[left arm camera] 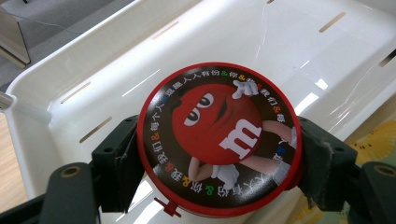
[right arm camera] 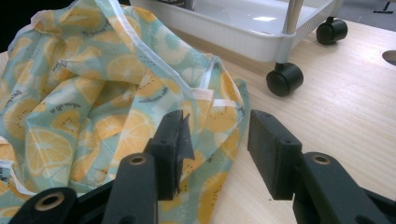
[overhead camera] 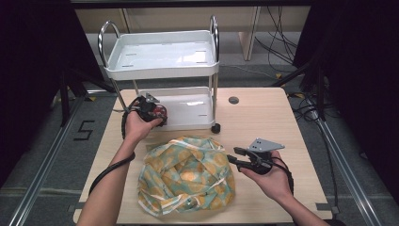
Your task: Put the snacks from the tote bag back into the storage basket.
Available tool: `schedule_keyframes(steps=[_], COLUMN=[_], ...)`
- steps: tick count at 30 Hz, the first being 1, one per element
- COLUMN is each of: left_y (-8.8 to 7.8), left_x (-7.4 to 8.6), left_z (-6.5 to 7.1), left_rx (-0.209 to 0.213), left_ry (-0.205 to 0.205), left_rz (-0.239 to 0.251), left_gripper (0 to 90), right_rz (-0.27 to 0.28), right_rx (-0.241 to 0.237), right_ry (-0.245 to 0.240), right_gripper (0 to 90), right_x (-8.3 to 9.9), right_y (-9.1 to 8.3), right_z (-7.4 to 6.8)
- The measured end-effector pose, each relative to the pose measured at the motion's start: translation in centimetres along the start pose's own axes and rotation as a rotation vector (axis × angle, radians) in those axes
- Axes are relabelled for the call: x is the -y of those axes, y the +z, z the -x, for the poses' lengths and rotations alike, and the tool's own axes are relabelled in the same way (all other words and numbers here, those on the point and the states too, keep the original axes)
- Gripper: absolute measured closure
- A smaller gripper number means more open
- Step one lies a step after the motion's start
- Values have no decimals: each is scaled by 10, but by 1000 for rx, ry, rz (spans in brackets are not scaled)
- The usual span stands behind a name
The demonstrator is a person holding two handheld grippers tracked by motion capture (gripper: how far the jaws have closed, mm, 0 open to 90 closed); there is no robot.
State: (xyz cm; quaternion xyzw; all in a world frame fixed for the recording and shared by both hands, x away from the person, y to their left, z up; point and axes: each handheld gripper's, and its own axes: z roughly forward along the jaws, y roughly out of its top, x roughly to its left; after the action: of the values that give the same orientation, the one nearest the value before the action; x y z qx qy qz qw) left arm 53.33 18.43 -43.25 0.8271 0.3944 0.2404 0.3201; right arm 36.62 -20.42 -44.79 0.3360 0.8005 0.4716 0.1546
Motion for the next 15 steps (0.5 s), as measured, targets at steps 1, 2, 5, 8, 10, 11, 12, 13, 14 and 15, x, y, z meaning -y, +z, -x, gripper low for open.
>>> schedule_keyframes(steps=[1, 2, 5, 8, 10, 11, 12, 13, 14, 15], left_y=[0, 0, -1, -1, -1, 1, 2, 1, 2, 2], left_x=[0, 0, 0, 1, 1, 1, 1, 0, 1, 1], left_z=[0, 0, -1, -3, -3, 0, -2, -3, -3, -3], left_rx=[0, -1, -3, 5, 7, 20, 28, 19, 17, 21], left_ry=[-6, -2, -8, -16, -20, -60, -26, -24, -36, -31], left_rz=[0, -1, -4, -8, -10, 25, 39, 31, 41, 36], left_gripper=[252, 252, 252, 251, 250, 250, 250, 250, 250, 249], right_rz=[-1, 7, 3, 4, 17, 11, 11, 10, 16, 18], right_rx=[1, 6, 2, 4, 14, 2, 5, 5, 12, 13], right_ry=[0, 1, 2, 1, -17, -5, -7, -7, -16, -15], right_gripper=[566, 566, 566, 566, 566, 566, 566, 566, 566, 566], right_x=[0, 0, 0, 0, 1, 1, 1, 1, 1, 1], right_y=[0, 1, 1, 1, 2, 2, 2, 2, 2, 2], right_z=[0, -1, -1, 0, 1, 0, 0, 0, 0, 0])
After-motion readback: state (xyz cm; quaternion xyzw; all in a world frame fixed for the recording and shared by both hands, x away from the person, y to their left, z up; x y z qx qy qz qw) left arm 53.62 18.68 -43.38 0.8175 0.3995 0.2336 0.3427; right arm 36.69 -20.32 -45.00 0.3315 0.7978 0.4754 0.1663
